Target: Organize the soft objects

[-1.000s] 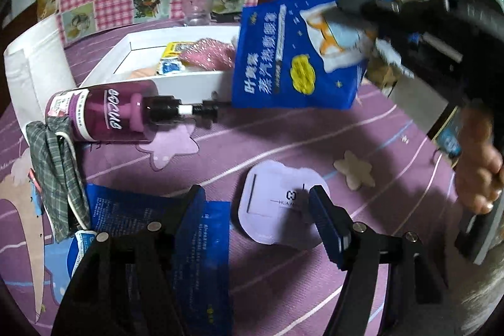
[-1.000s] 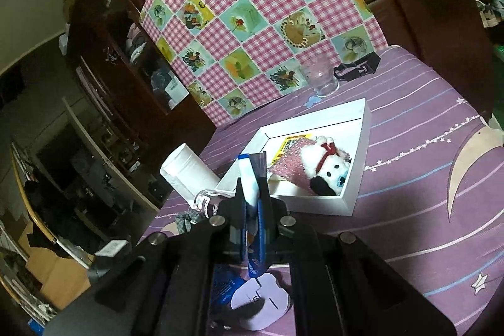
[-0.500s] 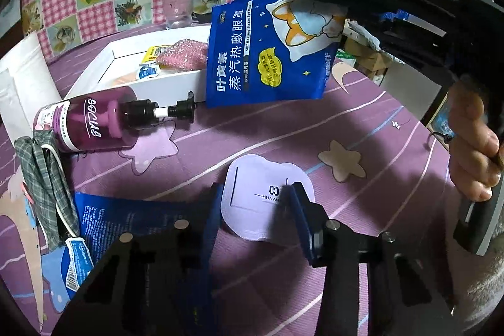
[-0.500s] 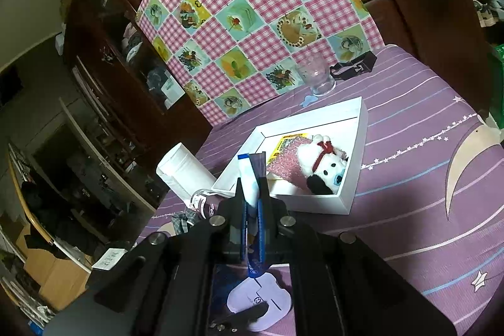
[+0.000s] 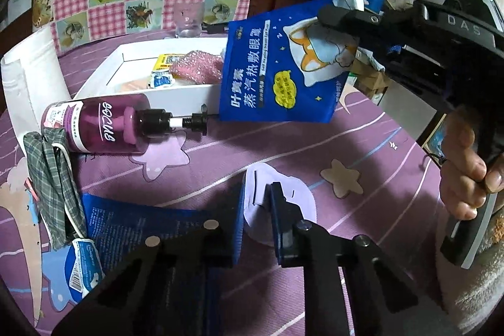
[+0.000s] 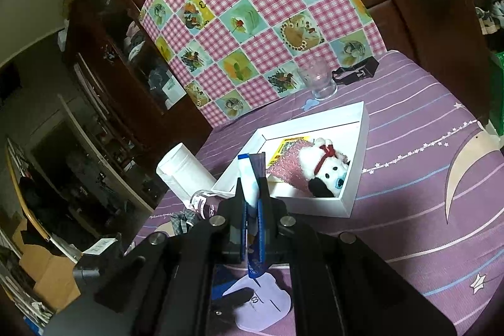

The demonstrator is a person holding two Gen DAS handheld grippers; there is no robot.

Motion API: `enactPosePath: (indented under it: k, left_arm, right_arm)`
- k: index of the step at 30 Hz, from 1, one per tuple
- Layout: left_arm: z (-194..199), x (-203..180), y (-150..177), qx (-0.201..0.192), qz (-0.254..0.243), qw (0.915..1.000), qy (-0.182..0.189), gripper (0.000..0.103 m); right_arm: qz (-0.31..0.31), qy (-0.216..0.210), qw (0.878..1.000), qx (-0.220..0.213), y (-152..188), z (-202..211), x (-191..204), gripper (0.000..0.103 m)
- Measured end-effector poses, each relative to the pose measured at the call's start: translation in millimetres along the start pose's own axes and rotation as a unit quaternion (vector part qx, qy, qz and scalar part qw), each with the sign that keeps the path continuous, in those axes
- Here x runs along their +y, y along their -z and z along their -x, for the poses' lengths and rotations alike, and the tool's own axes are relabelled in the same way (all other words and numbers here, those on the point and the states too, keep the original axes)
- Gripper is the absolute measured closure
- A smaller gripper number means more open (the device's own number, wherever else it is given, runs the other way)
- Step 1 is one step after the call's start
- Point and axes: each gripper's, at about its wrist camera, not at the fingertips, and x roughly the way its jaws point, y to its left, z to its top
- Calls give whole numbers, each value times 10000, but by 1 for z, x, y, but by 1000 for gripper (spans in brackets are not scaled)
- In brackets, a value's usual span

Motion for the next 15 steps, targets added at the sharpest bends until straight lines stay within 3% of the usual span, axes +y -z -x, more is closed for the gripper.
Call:
enactPosePath:
  k: [15]
  left_arm:
    - [22, 32, -10, -581, 707, 9958, 37, 92]
  right_arm:
    - [55, -15, 9999, -107, -4, 6, 4, 96]
